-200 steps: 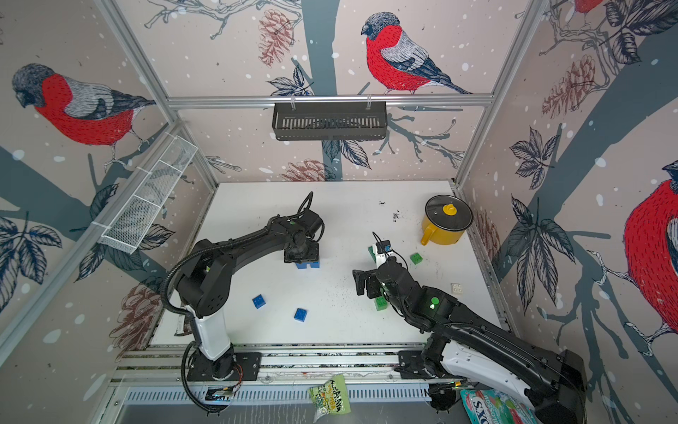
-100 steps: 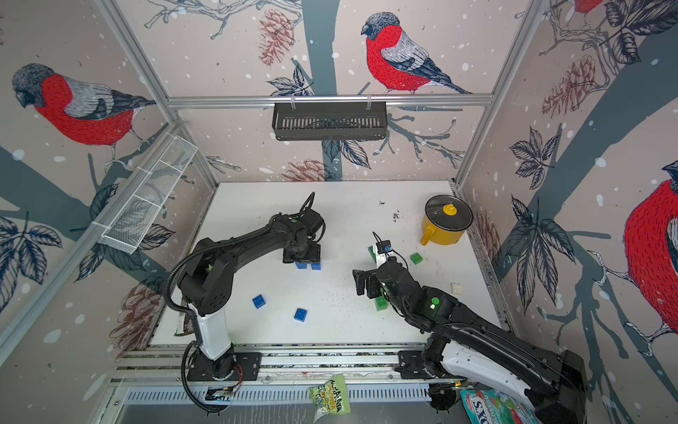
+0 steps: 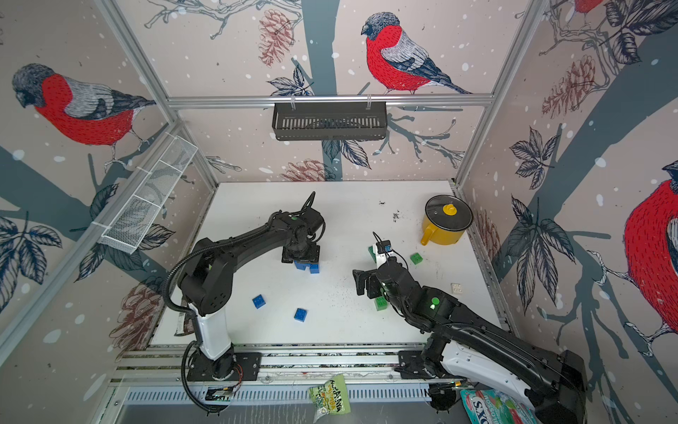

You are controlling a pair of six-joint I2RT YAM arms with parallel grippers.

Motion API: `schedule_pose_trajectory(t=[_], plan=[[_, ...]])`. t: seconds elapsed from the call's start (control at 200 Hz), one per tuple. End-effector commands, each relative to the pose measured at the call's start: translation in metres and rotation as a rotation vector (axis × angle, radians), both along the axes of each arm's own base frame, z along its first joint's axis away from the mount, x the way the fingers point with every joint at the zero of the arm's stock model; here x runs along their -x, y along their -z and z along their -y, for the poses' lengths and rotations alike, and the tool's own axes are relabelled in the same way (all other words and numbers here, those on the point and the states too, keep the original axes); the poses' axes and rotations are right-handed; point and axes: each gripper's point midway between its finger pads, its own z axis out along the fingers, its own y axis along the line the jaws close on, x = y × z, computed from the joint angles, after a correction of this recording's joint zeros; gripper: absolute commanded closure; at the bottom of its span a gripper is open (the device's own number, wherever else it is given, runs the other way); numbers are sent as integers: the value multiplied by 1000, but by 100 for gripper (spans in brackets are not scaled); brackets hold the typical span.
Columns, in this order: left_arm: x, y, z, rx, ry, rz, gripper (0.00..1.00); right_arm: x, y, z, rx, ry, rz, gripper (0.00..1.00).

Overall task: Assemble the letter h with lego
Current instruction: Assemble the lego brick with the lego brick.

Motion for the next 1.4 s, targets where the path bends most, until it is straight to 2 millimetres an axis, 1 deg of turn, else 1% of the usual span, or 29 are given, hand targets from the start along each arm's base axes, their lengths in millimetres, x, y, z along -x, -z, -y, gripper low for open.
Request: schedule_pose_trajectory(t=[0.0,0.22,0.475,0.96,1.176,1.266,1.396], plan=[[3,1,-4,-30,16,-15,20,-2,-5,-1,-2,-1,19,1],[1,2,-7,-40,22,-9,23,-2,-5,0,-2,0,19,1],[-6,-7,-4,-30,33,16,25,-2,-4,0,1,2,18,1],[-4,-1,-7,-38,33,2,28,-2,-4,-1,1,1,17,0],[-3,1,-10,-46,30,0,31,-2,-4,0,2,3,18,0],[-4,0,-11,-50,29,4,33,-2,-4,0,2,2,18,0],[-3,-2,-12,-53,27,5,35,-3,-4,0,1,3,19,1]])
